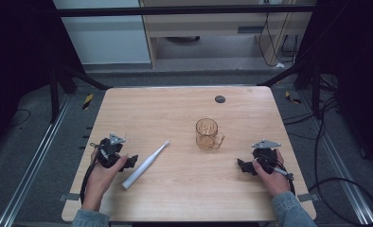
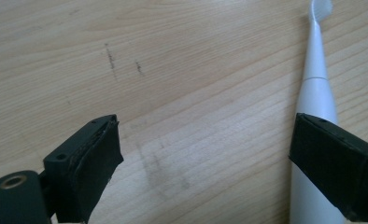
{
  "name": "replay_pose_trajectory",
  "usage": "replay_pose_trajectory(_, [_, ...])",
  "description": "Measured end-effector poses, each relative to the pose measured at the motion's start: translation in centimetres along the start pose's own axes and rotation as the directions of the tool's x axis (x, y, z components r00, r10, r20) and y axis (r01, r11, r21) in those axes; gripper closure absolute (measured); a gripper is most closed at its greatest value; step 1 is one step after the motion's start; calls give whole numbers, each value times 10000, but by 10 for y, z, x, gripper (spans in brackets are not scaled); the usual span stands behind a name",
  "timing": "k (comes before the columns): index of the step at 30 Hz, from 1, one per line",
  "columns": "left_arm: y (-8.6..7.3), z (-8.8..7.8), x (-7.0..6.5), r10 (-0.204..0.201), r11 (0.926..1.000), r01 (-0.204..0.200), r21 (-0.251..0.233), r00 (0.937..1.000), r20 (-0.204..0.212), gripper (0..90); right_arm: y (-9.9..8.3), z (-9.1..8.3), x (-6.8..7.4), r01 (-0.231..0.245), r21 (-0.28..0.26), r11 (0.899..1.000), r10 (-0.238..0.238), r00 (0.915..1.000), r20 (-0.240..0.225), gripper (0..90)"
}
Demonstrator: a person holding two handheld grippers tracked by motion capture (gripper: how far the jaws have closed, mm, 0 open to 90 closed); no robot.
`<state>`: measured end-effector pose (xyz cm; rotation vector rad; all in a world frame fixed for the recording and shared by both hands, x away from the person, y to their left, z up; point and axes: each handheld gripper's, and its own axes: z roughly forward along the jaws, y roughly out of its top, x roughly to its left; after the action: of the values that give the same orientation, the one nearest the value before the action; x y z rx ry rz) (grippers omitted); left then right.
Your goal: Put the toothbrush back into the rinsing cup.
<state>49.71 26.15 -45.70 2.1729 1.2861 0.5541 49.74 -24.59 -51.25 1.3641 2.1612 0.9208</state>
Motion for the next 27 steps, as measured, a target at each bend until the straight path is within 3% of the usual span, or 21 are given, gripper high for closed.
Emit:
replay_pose_trajectory(13, [11,-9,-24,563,9984,-565,11,9973,465,62,0,0,0,3,1,10000,-3,10000,0,3])
replay_pose_trajectory(27, [12,-15,-26,602,9982,-606,41,9961,643,65,0,0,0,8,1,10000,-8,10000,-8,3])
